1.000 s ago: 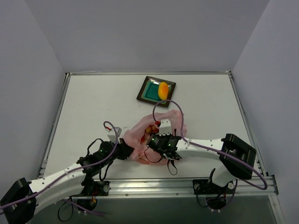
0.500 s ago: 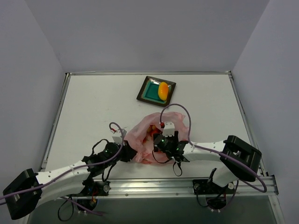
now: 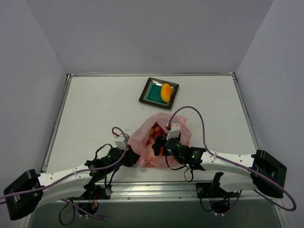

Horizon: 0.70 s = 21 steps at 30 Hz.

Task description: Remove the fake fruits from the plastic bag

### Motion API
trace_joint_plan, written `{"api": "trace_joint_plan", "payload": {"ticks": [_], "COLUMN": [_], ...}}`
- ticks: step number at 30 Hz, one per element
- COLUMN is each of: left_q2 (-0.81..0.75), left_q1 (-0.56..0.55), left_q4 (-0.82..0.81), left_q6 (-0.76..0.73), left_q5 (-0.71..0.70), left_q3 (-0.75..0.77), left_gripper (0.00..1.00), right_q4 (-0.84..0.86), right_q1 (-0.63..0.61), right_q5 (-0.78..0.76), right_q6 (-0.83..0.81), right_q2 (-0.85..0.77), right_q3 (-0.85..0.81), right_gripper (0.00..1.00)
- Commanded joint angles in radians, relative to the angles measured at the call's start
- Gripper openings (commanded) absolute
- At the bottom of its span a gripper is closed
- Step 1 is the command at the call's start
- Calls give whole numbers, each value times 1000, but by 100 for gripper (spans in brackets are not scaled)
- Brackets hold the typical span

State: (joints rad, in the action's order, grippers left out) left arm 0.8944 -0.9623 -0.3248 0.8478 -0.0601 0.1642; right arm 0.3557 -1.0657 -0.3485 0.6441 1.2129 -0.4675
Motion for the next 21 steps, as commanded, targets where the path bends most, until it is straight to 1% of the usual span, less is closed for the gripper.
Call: {"api": "trace_joint_plan", "payload": {"ticks": [1,5,7,12,14,17,20,21], "left_q2": [-28,-34,-20,14,18,35,60,70], "left_q1": [-7,-7,-7,-9,-9,-9,-9,-10], "left_q4": [27,62,66,40,33,26,15,3], "left_q6": [-1,-4,0,14,7,-7,-10,-10], "left_q5": [-47,-63,-66,-53,-58,-61,-49,-43], "left_q3": [58,77,67,63,73,86,81,77], "left_gripper": [2,2,2,2,2,3,2,2], "right_q4": [-21,-46,-50,-61,-51,0,-1,-4], "right_q1": [-42,-124,-135,-140,-139,-140,-120,-97], "right_q5": [40,37,40,144,205,258,227,221], "right_q6": [-43,-70,-84,-138,-155,-188,-253,-268], "right_q2": [-53,-105,-147,-225,-228,-224,-185,-144], "right_q3": [-46,-109,-135,-236,-266,-325,-437,-468], "right_gripper": [29,30,30,30,30,30,30,30]}}
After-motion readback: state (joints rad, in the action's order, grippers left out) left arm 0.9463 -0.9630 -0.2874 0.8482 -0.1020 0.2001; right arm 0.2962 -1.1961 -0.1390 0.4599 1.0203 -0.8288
